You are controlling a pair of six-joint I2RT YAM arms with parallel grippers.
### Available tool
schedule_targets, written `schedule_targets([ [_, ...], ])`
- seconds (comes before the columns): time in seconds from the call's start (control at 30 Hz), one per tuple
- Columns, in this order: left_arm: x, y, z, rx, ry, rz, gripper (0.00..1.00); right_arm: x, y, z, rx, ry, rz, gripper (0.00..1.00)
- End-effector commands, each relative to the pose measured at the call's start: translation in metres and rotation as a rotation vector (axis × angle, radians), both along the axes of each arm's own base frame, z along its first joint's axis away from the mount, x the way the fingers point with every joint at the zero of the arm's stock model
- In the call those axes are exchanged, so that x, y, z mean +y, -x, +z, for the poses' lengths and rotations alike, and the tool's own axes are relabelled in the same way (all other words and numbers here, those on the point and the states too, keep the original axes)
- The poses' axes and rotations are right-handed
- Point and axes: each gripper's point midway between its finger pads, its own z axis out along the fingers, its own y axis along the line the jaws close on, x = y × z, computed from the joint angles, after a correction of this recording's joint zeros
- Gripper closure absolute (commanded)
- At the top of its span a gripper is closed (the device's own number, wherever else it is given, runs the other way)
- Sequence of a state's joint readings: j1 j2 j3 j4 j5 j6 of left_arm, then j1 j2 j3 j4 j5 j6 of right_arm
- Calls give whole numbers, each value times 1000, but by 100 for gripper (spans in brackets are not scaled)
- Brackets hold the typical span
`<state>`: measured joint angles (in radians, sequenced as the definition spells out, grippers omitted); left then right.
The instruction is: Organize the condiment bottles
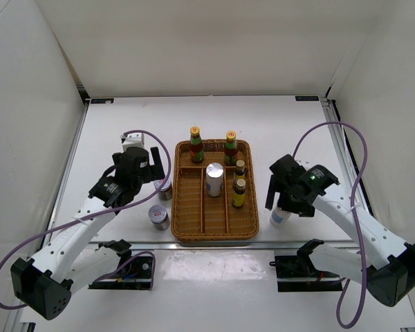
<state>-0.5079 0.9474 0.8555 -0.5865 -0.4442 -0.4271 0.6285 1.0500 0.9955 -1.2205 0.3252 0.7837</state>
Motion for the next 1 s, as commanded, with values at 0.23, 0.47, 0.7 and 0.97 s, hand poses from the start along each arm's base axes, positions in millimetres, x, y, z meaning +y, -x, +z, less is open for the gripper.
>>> schedule_targets([
  [0.23, -3, 0, 5, -11, 12, -13, 0, 3, -1, -6, 3, -16, -31, 22],
  [0.47, -3, 0, 5, -11, 12, -13, 0, 5, -8, 7, -43, -32, -23, 61],
  [0.7, -3, 0, 5, -11, 12, -13, 0, -3, -28, 49, -170, 10, 9, 100],
  [0.97, -3, 0, 5, -11, 12, -13, 0, -4, -34, 51, -195, 20, 13, 45],
])
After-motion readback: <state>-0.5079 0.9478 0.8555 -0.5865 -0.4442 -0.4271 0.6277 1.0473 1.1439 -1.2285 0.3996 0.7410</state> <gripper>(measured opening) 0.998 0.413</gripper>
